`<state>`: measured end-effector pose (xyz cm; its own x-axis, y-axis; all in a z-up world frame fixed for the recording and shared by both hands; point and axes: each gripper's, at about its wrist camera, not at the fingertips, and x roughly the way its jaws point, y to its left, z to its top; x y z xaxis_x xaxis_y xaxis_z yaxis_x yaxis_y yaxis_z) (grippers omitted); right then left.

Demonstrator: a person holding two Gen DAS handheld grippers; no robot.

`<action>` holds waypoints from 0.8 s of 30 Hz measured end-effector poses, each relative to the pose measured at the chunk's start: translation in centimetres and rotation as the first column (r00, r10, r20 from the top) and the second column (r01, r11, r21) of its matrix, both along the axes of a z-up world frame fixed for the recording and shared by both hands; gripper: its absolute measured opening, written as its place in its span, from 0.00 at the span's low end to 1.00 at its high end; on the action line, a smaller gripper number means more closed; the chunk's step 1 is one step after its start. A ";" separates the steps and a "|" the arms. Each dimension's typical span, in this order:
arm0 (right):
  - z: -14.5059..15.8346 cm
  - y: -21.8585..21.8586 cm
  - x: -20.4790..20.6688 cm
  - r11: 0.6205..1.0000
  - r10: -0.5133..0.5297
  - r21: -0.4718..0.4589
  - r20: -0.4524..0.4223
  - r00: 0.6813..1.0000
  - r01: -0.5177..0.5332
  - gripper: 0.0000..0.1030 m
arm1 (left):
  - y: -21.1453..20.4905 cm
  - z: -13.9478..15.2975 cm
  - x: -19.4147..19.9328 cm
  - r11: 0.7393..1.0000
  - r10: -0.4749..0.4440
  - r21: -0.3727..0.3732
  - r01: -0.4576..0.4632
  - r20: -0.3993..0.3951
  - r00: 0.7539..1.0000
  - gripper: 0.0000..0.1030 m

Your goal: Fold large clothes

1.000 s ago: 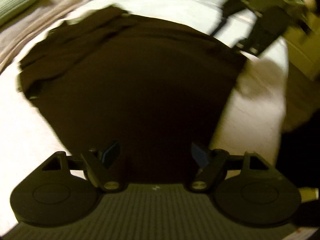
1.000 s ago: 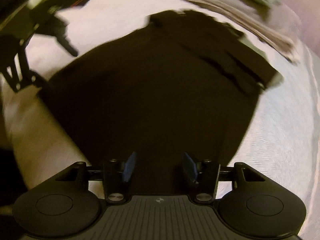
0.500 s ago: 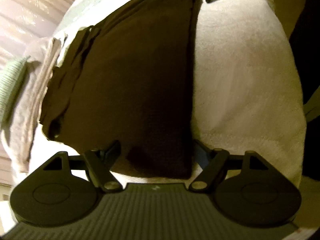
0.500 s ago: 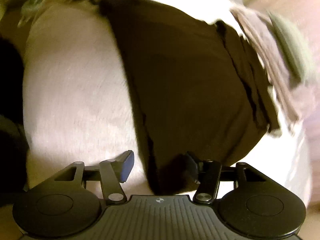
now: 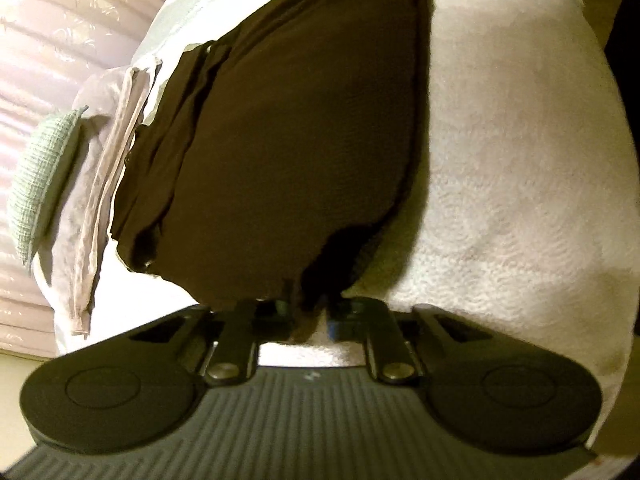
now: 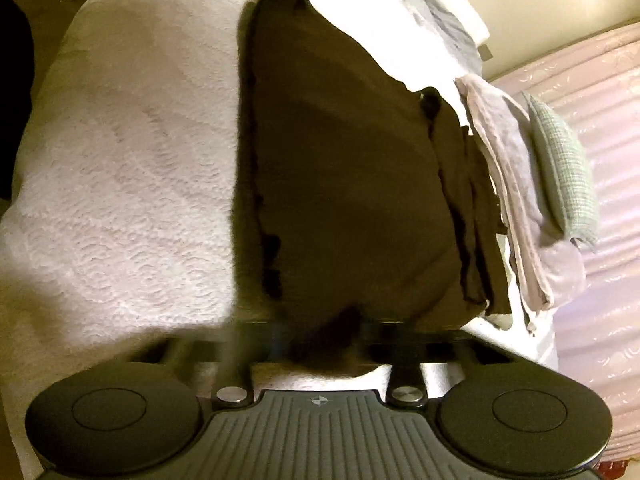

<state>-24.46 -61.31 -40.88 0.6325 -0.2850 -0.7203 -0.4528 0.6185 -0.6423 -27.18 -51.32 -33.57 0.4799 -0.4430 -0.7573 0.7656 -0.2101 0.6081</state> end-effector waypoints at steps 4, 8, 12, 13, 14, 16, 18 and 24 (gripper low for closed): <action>3.2 -0.2 -0.1 0.996 -0.049 0.078 -0.012 0.999 0.050 0.06 | 0.5 2.4 -0.1 1.000 0.023 -0.010 -0.023 -0.044 0.999 0.04; 6.8 0.3 -1.2 0.991 -0.056 0.121 -0.017 0.998 0.058 0.05 | 1.2 5.5 -0.9 1.000 0.020 -0.009 -0.021 -0.077 0.997 0.03; 9.8 1.3 -2.9 0.986 -0.067 0.154 -0.025 0.997 0.070 0.04 | 2.5 7.9 -3.0 1.000 0.023 0.014 -0.021 -0.122 0.992 0.00; 10.3 1.4 -3.2 0.985 -0.066 0.161 -0.024 0.998 0.069 0.03 | 2.8 8.3 -3.5 1.000 0.024 0.019 -0.022 -0.134 0.991 0.00; 10.6 1.6 -3.4 0.983 -0.067 0.169 -0.026 0.997 0.070 0.03 | 3.1 8.7 -4.1 0.999 0.033 0.019 -0.030 -0.148 0.988 0.00; 11.2 1.7 -3.5 0.981 -0.071 0.179 -0.019 0.997 0.073 0.03 | 3.4 9.0 -5.0 0.998 0.057 0.009 -0.057 -0.156 0.986 0.00; 11.4 1.7 -3.1 0.978 -0.090 0.189 -0.007 0.996 0.090 0.03 | 3.5 8.8 -5.1 0.996 0.087 -0.008 -0.089 -0.153 0.984 0.00; 8.7 1.3 -1.7 0.976 -0.103 0.189 -0.029 0.994 0.106 0.03 | 3.1 4.3 -4.7 0.997 0.076 -0.013 -0.078 -0.109 0.991 0.36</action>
